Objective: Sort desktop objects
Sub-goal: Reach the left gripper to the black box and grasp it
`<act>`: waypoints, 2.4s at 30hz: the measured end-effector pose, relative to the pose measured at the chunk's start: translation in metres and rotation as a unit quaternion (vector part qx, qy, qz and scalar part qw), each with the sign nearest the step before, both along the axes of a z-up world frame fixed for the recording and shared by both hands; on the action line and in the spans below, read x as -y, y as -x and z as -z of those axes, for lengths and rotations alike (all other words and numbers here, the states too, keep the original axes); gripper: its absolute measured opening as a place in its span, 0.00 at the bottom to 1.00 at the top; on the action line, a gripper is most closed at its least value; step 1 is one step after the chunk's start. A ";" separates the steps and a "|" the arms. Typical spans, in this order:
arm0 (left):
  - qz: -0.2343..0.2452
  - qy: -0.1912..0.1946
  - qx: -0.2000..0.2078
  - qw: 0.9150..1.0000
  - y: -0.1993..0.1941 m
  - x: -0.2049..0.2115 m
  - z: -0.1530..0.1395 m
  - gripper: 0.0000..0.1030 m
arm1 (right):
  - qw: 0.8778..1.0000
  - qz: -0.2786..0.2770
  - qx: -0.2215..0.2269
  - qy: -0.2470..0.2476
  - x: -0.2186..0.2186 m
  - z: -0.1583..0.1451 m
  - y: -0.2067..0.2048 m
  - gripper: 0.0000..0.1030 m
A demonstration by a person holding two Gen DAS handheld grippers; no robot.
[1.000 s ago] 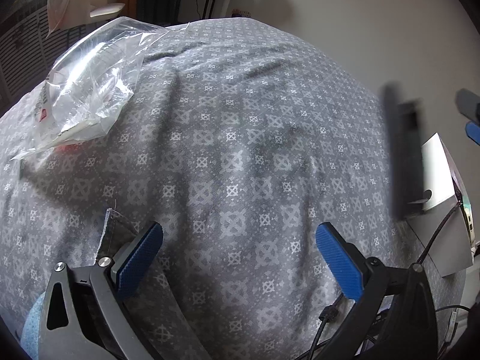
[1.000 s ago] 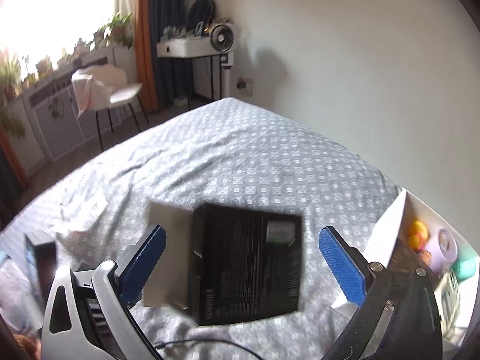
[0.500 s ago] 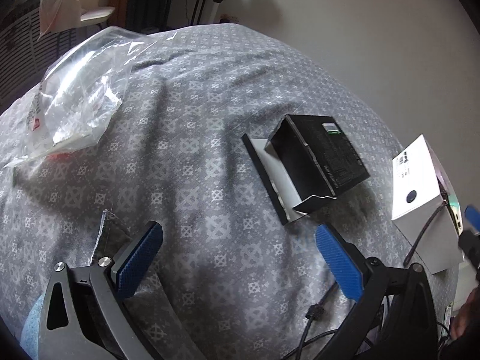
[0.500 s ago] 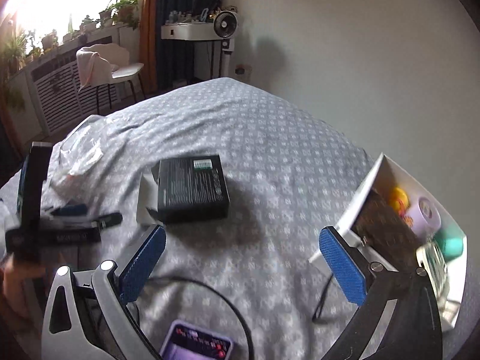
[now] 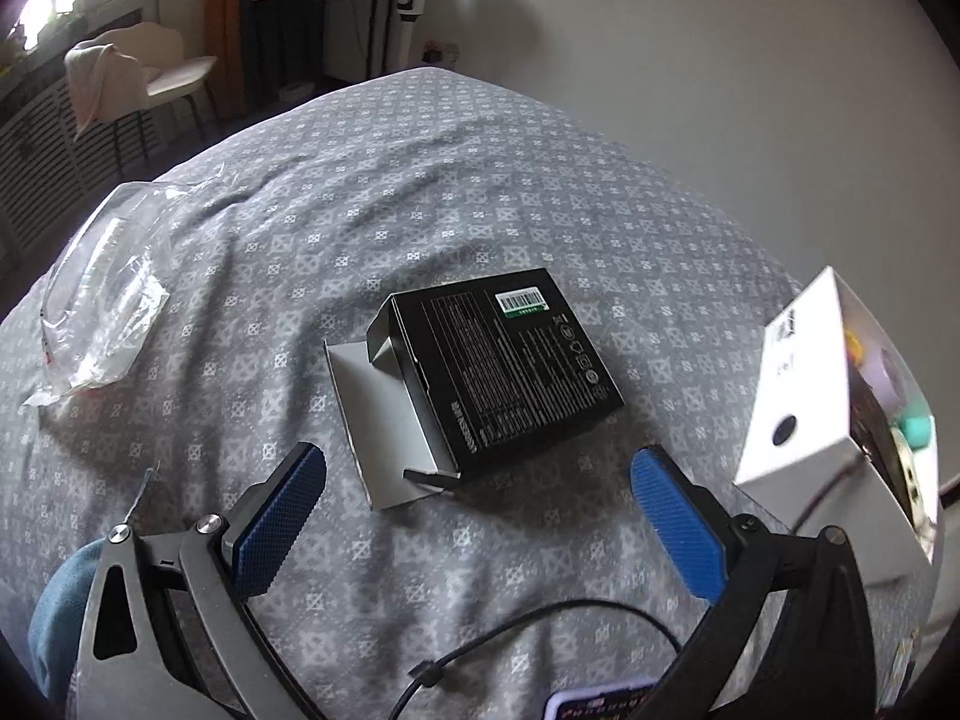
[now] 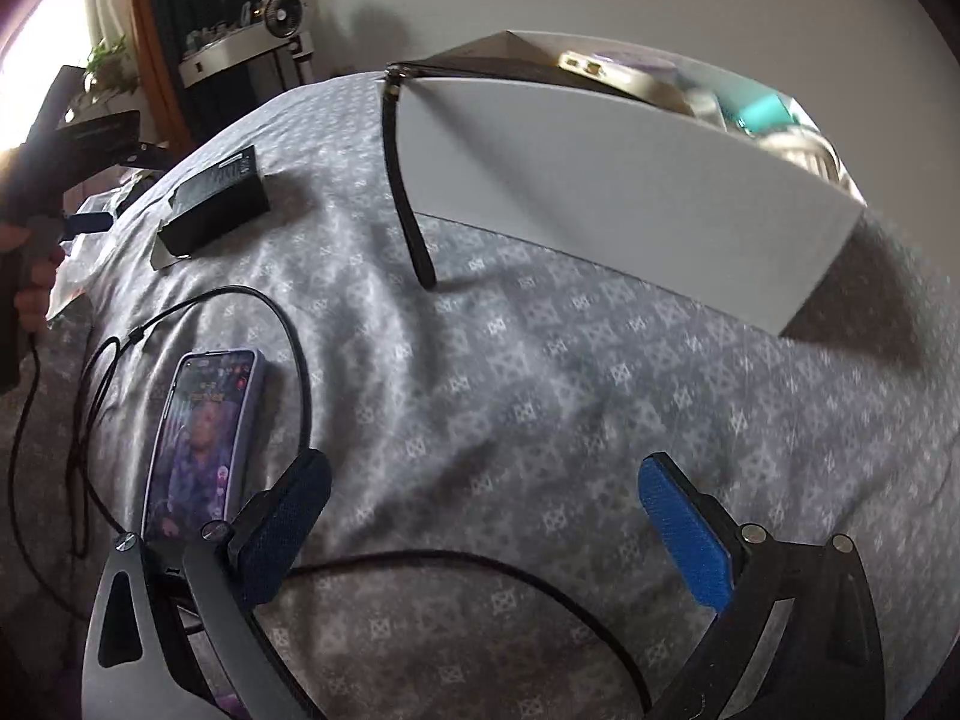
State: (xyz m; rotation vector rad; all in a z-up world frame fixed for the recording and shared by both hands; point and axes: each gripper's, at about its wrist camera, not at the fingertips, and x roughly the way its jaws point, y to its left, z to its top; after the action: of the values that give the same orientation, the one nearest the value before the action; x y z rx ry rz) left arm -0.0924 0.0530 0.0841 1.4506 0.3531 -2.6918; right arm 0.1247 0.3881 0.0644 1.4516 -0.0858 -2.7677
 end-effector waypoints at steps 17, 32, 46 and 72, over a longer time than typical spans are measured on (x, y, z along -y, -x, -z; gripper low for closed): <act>-0.143 0.100 0.026 0.984 0.076 -0.051 0.037 1.00 | 0.991 0.049 0.024 0.120 -0.047 0.034 -0.008 1.00; -0.113 -0.008 0.029 0.993 0.061 -0.004 0.046 1.00 | 0.993 0.049 0.030 0.105 -0.044 0.034 -0.007 1.00; -0.148 0.072 0.055 0.985 0.085 -0.042 0.040 1.00 | 0.993 0.047 0.032 0.101 -0.044 0.036 -0.007 1.00; -0.005 0.043 0.003 0.999 0.048 0.008 0.043 0.96 | 0.994 0.047 0.037 0.090 -0.041 0.037 -0.007 1.00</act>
State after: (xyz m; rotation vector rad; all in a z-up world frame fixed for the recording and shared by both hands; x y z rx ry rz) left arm -0.1405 0.0446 0.0407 1.4284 0.2402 -2.6589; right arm 0.1314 0.4296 0.0272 1.5399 -0.4037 -2.6938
